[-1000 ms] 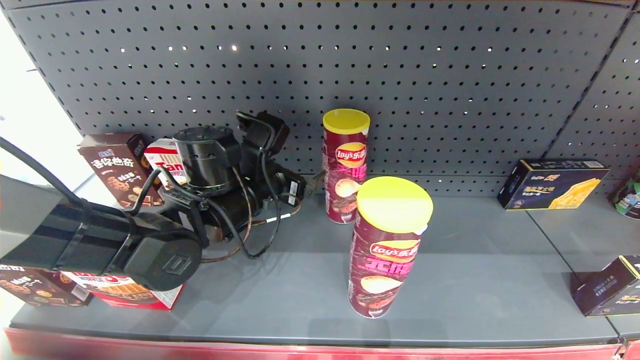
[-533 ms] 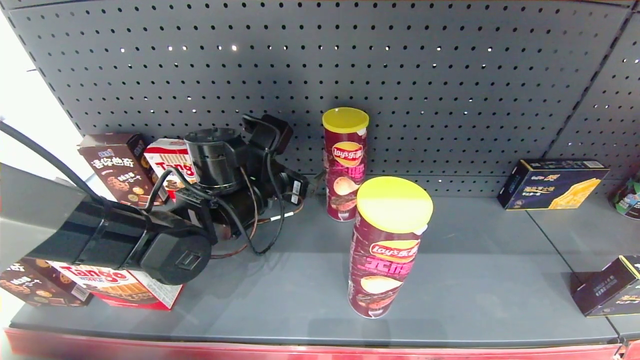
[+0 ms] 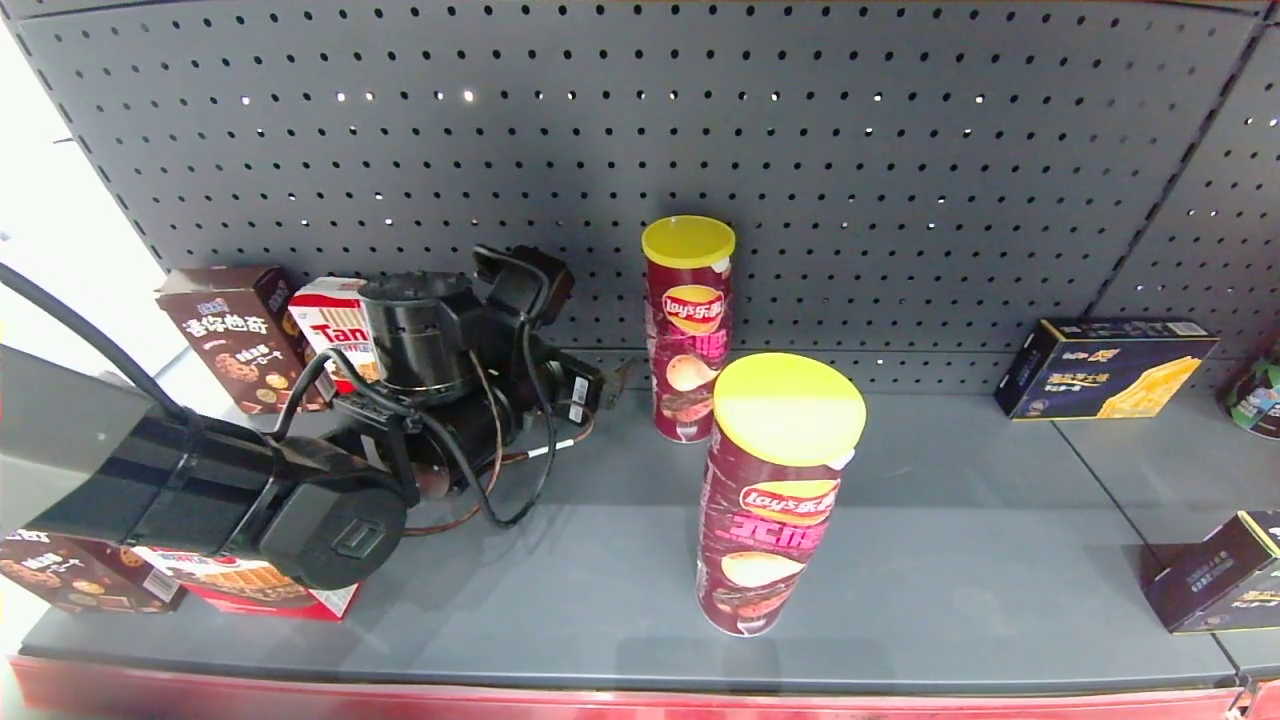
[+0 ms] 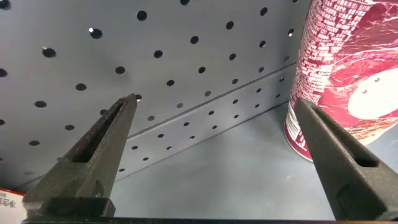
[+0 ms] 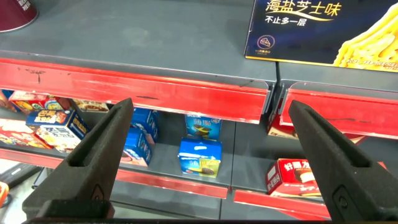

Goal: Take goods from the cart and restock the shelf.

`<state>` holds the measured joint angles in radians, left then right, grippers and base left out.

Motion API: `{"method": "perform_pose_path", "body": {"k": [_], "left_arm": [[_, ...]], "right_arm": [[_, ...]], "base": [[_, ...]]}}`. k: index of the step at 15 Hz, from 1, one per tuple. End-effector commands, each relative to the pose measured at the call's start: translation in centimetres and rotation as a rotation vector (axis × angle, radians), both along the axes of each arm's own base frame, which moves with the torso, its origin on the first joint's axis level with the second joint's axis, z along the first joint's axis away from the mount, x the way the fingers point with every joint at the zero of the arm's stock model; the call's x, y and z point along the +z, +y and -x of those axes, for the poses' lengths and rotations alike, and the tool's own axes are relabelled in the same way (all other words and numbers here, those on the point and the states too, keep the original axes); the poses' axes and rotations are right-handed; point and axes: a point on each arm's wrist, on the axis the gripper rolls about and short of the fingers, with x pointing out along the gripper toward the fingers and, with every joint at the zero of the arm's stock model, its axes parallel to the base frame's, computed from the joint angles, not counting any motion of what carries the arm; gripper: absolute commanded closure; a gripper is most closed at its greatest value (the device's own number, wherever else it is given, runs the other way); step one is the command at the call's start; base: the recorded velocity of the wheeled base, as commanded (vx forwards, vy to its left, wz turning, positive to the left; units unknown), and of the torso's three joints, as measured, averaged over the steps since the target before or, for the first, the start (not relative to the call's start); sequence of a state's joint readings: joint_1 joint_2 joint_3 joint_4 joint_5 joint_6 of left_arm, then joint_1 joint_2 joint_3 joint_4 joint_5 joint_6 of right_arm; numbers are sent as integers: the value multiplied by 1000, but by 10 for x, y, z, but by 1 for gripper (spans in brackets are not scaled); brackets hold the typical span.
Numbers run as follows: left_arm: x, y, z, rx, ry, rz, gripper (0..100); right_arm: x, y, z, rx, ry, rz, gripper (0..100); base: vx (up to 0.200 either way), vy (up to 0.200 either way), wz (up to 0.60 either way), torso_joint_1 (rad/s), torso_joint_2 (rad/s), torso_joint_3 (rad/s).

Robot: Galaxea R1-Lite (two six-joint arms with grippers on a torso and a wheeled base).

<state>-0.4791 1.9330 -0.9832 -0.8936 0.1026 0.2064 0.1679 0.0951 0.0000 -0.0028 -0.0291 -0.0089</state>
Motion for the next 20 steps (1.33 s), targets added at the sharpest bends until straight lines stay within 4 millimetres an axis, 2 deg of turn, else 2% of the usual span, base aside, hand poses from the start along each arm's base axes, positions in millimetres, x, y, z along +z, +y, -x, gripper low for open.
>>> {"method": "perform_pose_path", "body": {"k": [1,4,12,20], "left_arm": [[-9,-4,-3,-5,23,-11,0],[-19,-10,-6,-16,45,-21,0],[-24,-22,-5,-43,54,-25,0],[-22,-14,-8,-22,49,-22,0]], "right_arm": [[0,0,0,1,1,0,0],[0,0,0,1,1,0,0],[0,0,0,1,1,0,0],[0,0,0,1,1,0,0]], "base": [[0,0,0,0,0,0],[0,0,0,0,0,0],[0,0,0,0,0,0],[0,0,0,0,0,0]]}}
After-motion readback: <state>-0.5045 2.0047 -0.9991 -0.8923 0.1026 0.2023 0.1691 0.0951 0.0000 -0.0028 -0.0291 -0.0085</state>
